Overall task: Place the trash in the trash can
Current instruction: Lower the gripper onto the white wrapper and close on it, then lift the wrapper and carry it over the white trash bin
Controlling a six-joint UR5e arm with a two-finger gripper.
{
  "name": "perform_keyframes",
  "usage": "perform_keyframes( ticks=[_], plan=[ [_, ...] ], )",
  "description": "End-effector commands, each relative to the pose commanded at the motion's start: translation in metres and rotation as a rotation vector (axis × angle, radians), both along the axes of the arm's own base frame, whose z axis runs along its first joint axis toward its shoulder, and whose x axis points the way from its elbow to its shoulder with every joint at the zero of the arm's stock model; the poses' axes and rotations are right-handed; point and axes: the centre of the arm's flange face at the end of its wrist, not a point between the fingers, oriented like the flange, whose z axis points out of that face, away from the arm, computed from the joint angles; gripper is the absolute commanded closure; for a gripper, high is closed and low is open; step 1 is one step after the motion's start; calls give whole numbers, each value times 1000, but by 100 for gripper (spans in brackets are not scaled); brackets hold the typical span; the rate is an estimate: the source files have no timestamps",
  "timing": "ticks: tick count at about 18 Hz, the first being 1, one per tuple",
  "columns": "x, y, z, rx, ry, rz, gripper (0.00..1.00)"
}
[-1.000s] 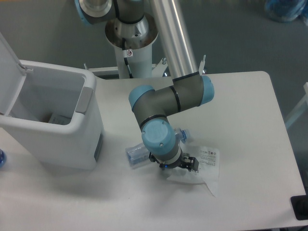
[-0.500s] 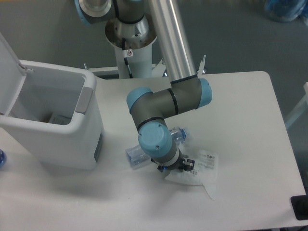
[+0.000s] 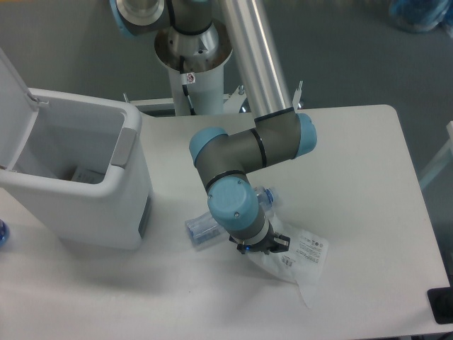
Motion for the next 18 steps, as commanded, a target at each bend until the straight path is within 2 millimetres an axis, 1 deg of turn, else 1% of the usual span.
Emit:
perform_keyframes(
  ticks=[2, 4, 7, 8, 10, 12, 14, 16, 17, 18],
  plan=[
    [2, -1, 34, 90, -12, -1, 100],
    [-3, -7, 65, 192, -38, 11, 100],
    [-3, -16, 105, 349, -101, 13, 100],
    [-1, -19, 117, 399, -125, 20, 100],
    [3, -20, 134, 475, -162, 43, 100],
    [13, -20, 154, 528, -177, 49, 100],
    [26, -21, 179, 580, -182, 39, 100],
    [41, -24, 207, 648, -199, 24, 100],
    [53, -26, 228, 701, -213, 11, 100],
    [60, -28, 242, 736, -226, 5, 100]
  ],
)
